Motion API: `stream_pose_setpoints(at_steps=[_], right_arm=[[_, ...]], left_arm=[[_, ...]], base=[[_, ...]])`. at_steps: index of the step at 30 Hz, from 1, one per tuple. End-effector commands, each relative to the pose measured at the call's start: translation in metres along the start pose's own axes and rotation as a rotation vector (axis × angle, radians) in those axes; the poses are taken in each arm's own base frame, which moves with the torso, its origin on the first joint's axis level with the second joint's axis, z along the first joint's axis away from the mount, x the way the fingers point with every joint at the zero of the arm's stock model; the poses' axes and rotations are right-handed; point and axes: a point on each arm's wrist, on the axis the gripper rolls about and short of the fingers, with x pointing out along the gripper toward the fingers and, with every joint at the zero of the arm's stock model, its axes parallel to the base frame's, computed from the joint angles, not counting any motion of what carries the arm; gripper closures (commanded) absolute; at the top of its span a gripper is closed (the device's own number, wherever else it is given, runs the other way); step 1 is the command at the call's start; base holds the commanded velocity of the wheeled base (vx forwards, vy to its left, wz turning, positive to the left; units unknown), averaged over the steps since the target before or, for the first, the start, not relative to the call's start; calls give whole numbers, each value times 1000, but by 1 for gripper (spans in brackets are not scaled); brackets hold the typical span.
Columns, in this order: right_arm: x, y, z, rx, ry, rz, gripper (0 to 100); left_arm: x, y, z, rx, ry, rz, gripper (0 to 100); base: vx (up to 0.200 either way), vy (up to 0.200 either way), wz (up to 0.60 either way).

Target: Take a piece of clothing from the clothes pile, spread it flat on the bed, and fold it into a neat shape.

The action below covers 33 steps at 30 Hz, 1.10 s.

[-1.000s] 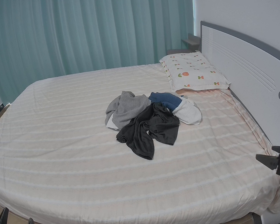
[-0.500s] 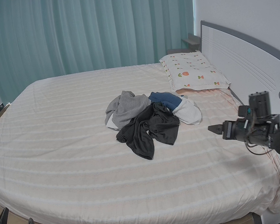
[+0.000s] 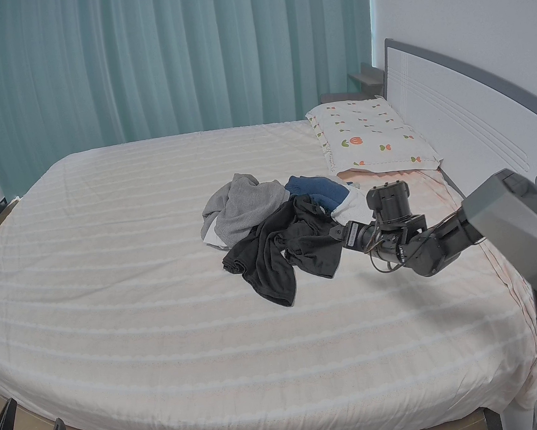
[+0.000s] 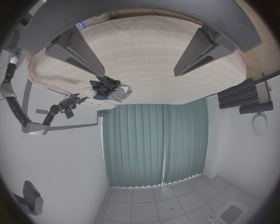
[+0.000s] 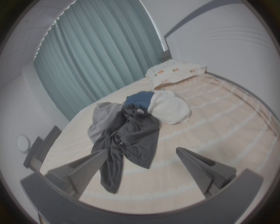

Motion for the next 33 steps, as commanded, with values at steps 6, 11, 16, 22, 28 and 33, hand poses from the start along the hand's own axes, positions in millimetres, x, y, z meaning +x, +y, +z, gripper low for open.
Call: stream_pose_setpoints(at_steps=[6,11,16,22,28,33], right_arm=[[61,-2,-38,136,82,-62,0],[73,-1,-47,182,108,-80,0],[84,3,-55,196,107,-71,0],[95,0,-68,195,114,-76,0],[98,0,-68,207,70,-47,0],[100,0,-69,212,49,-29,100]], left_arm=[[0,0,-5,0,-2,-1,0],[0,0,-5,0,0,-1,0],[0,0,-5,0,-2,-1,0],[0,0,-5,0,0,-1,0],[0,0,-5,0,1,-1,0],[0,0,-5,0,-2,-1,0]], base=[[0,0,0],[0,0,0],[0,0,0],[0,0,0],[0,0,0],[0,0,0]])
